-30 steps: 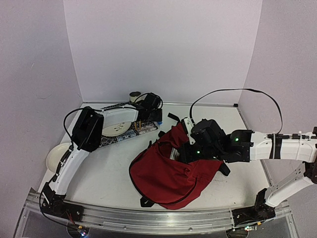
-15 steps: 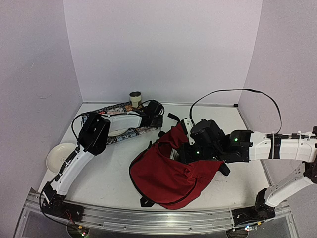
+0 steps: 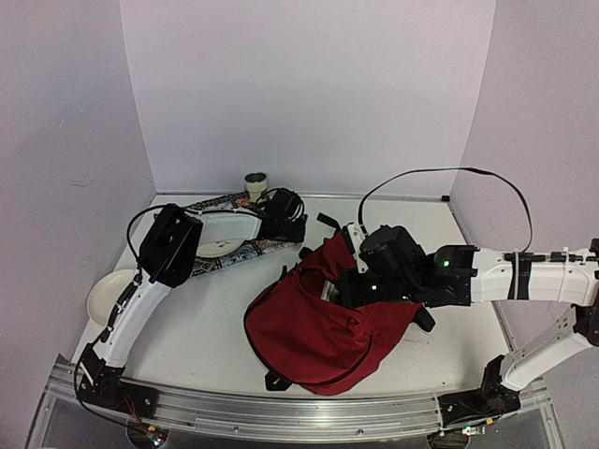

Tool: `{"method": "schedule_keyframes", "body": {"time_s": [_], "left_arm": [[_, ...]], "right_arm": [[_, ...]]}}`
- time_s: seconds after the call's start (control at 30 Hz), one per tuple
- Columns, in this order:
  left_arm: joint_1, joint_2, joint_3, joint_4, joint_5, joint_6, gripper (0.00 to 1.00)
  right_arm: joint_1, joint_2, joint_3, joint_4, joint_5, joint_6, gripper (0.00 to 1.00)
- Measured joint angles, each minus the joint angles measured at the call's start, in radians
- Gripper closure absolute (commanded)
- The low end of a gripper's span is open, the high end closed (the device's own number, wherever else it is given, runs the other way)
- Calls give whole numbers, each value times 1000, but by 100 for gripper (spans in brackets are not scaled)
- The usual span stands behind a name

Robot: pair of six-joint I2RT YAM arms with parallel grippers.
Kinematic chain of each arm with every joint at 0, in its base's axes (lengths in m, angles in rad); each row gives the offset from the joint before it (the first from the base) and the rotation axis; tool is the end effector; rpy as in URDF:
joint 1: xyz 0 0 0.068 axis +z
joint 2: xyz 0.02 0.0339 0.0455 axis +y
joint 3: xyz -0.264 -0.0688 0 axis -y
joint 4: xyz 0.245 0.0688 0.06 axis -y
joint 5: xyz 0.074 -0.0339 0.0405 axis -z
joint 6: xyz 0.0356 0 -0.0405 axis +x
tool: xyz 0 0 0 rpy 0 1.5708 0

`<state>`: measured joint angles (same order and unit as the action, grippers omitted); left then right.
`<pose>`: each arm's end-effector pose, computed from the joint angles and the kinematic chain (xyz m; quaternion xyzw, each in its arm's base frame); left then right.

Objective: Pack the student bag
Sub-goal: Pick up the pen at the corner of the board.

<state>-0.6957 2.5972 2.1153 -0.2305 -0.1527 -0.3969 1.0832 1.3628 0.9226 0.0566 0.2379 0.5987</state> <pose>0.4436 -0.3633 0.1185 0.1036 0.9013 -0.1563 0.3906 0.1542 0.2729 0.2810 -0.1330 0.8150 0.3483 0.4436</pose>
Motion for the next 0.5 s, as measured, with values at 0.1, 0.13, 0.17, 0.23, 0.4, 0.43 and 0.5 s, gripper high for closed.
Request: {"method": "schedule_keyframes", "body": {"time_s": [0.1,0.13,0.17,0.23,0.4,0.43,0.5], "left_arm": [[-6,-48,-44,-22,61,-1,100],[-8,-67,-58,-28,79,-3,100],[-10,-86,-69,-31,95,-5,100],[-12,-128,-95,-34,131,-14,100],[-14,-277,-201,-27,202,-42,100],[-14,-304,-221,-25,213,-48,100],[-15,-368,-283,-10,235,-59,100]], "right_arm": [[0,0,0,0,0,0,100],[0,0,0,0,0,0,100],[0,0,0,0,1,0,100],[0,0,0,0,1,0,100],[0,0,0,0,2,0,100],[0,0,0,0,2,-1,100],[0,0,0,0,3,-1,100]]}}
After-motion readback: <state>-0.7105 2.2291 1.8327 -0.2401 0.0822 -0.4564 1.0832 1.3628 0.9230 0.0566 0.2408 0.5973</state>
